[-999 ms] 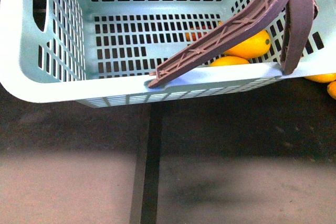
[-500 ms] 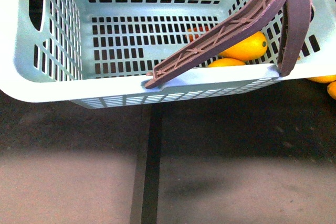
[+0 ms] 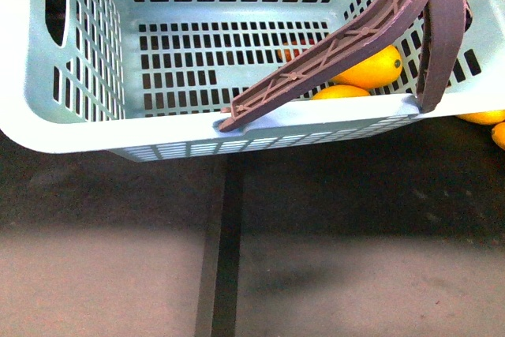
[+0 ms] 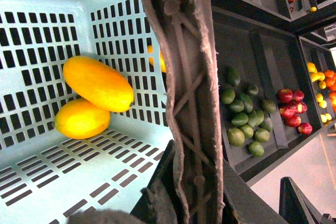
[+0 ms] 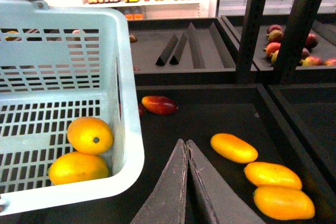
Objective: Pick lemon and mango into basket
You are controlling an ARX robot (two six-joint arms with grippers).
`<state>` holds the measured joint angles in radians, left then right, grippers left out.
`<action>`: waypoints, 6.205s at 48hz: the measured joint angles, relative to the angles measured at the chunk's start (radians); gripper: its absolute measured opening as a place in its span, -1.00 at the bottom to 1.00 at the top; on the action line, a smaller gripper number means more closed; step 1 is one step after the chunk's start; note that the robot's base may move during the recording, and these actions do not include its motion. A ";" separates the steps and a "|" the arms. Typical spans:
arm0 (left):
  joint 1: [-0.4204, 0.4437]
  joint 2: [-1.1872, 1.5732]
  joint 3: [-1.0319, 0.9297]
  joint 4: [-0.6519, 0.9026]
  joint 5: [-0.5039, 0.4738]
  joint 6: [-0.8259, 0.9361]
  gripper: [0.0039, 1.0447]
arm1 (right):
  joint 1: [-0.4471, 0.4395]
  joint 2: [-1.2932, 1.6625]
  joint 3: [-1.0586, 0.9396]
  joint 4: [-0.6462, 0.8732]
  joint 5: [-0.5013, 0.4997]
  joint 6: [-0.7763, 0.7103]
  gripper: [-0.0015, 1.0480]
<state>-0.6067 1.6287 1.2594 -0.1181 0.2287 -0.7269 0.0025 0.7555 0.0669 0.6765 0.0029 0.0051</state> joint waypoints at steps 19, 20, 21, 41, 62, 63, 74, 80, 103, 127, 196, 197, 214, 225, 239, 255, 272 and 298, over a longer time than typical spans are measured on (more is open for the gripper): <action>0.000 0.000 0.000 0.000 0.000 -0.001 -0.88 | -0.001 -0.171 -0.049 -0.102 -0.002 -0.001 -0.96; 0.000 0.000 0.000 0.000 0.000 0.000 -0.88 | -0.001 -0.177 -0.049 -0.109 -0.002 -0.001 -0.96; 0.000 0.000 0.000 0.000 0.002 0.000 -0.88 | -0.001 -0.189 -0.049 -0.121 -0.002 -0.001 -0.96; 0.000 0.000 0.000 0.000 0.001 -0.001 -0.88 | -0.001 -0.421 -0.050 -0.341 -0.002 -0.001 -0.96; 0.000 0.000 0.000 0.000 0.001 -0.001 -0.88 | -0.001 -0.569 -0.050 -0.489 -0.002 -0.001 -0.96; 0.000 0.000 0.000 0.000 0.001 0.000 -0.88 | -0.001 -0.574 -0.050 -0.494 -0.002 -0.001 -0.96; 0.000 0.000 0.000 0.000 0.000 0.001 -0.88 | -0.001 -0.747 -0.050 -0.674 -0.003 -0.002 -0.80; 0.000 0.000 0.000 0.000 0.003 -0.003 -0.88 | -0.001 -0.749 -0.050 -0.675 -0.002 -0.002 -0.37; -0.005 0.000 -0.108 0.153 -0.498 -0.289 -0.88 | -0.001 -0.750 -0.050 -0.675 -0.001 -0.002 0.85; 0.367 0.290 0.025 0.230 -0.367 -0.509 -0.88 | -0.001 -0.750 -0.050 -0.675 -0.003 -0.002 0.83; 0.415 -0.227 -0.634 0.879 -0.410 0.380 -0.02 | -0.001 -0.750 -0.050 -0.675 -0.001 -0.002 0.83; 0.420 -0.258 -0.654 0.894 -0.408 0.425 -0.09 | -0.001 -0.750 -0.050 -0.675 -0.001 -0.002 0.83; 0.493 -0.472 -0.951 0.950 -0.336 0.701 -0.94 | -0.001 -0.750 -0.050 -0.675 -0.001 -0.002 0.83; 0.526 -0.606 -1.063 0.937 -0.305 0.711 -0.94 | -0.001 -0.750 -0.050 -0.675 -0.001 -0.002 0.83; 0.602 -0.814 -1.168 0.833 -0.229 0.715 -0.94 | -0.001 -0.750 -0.050 -0.675 -0.001 -0.002 0.83; 0.603 -1.021 -1.244 0.710 -0.229 0.716 -0.94 | -0.001 -0.750 -0.050 -0.675 -0.001 -0.002 0.83; 0.603 -1.270 -1.245 0.477 -0.229 0.716 -0.94 | -0.001 -0.750 -0.050 -0.675 -0.001 -0.002 0.83; 0.603 -1.486 -1.244 0.252 -0.229 0.716 -0.94 | -0.001 -0.750 -0.050 -0.675 -0.001 -0.002 0.83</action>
<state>-0.0032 0.1425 0.0151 0.1337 -0.0002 -0.0109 0.0017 0.0051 0.0174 0.0013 0.0021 0.0032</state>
